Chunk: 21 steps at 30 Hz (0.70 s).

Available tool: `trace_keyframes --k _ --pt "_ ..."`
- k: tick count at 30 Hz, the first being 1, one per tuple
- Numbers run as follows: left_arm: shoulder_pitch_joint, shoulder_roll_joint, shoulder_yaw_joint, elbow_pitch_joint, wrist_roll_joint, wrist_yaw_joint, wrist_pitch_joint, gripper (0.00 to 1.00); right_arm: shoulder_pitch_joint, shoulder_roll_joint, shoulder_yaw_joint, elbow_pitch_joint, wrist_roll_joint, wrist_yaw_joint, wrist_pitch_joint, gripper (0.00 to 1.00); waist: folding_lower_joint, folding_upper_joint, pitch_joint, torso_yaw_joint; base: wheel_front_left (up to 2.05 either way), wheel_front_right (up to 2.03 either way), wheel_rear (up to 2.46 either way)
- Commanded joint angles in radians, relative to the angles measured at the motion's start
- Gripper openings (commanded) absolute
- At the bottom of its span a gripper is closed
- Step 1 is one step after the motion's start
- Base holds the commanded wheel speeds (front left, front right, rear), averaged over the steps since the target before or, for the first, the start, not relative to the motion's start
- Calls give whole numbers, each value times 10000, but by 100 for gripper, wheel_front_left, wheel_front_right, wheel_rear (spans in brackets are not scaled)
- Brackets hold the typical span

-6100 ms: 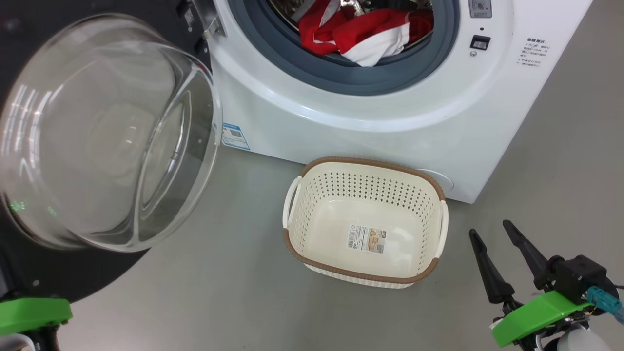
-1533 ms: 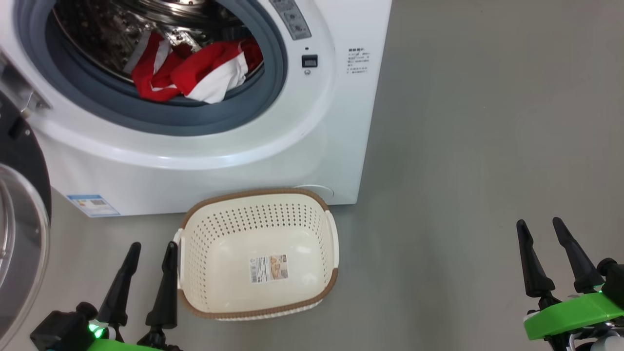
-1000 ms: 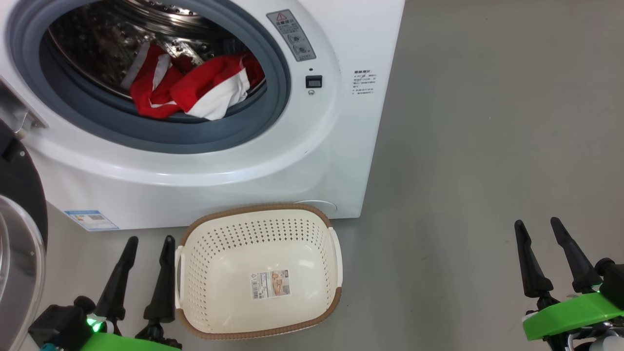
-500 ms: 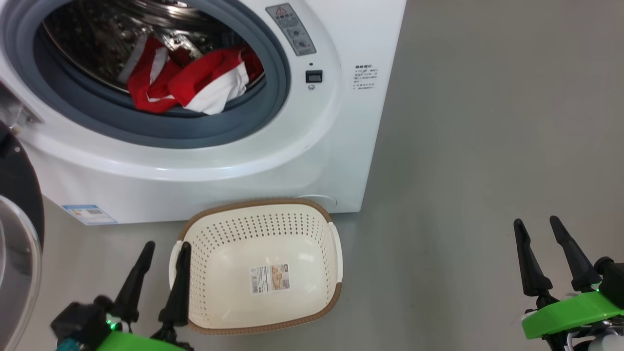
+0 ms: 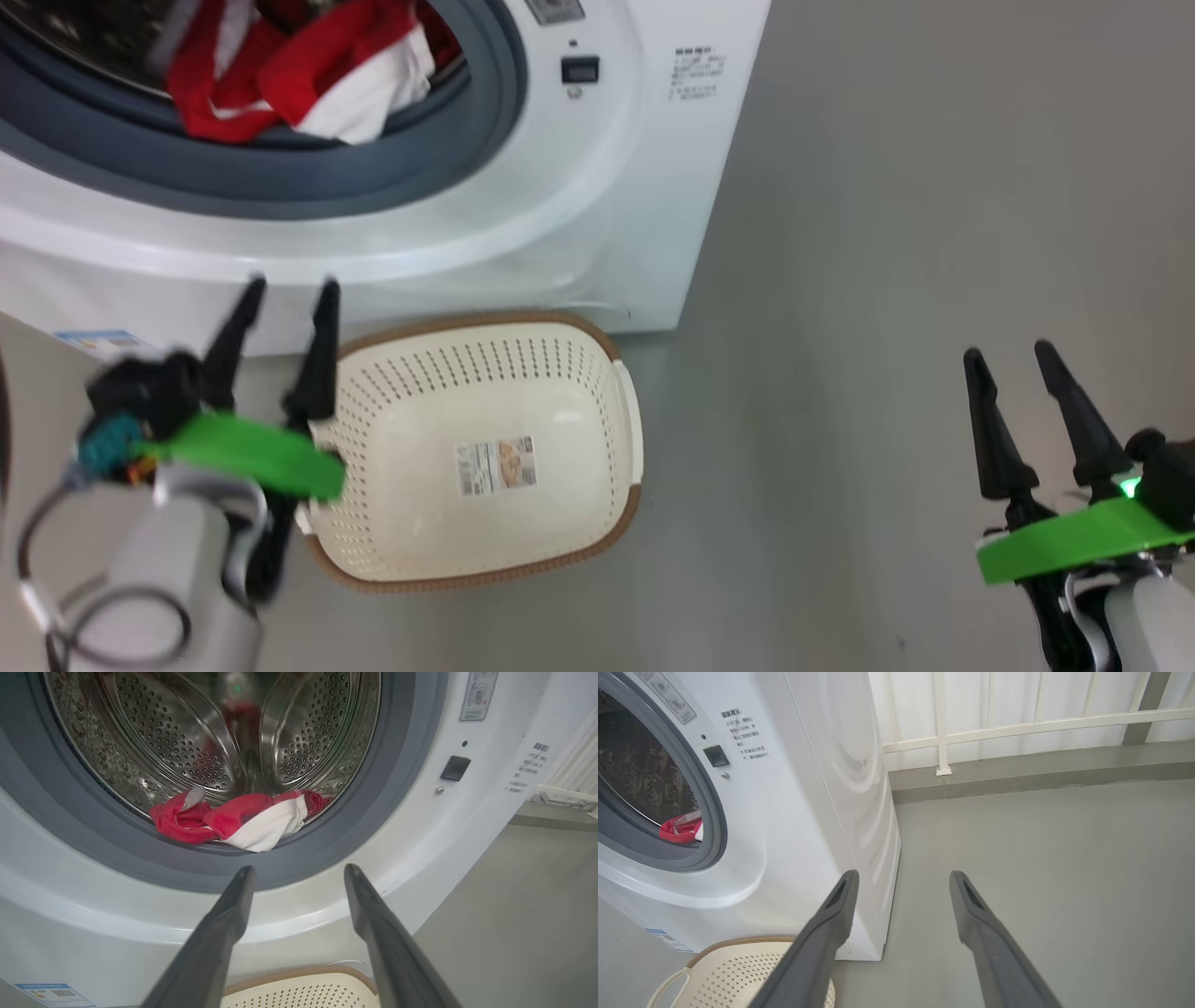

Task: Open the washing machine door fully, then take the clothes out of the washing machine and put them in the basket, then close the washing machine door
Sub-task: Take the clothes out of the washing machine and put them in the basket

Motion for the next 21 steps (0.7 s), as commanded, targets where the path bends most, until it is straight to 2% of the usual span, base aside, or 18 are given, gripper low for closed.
trace_keyframes --k 1,13,21 --pt "-755 391 198 258 71 13 -49 100 -291 -78 177 -290 -99 63 -65 100 0 0 730 -265 0 0 0" --pt "-4372 895 -904 3711 -257 13 39 100 -1003 112 216 -355 -126 63 -65 100 0 0 1654 -672 0 0 0" --pt "-6528 990 -1291 5545 -371 13 239 100 -1373 246 305 -476 -150 63 -65 100 0 0 2294 -816 0 0 0"
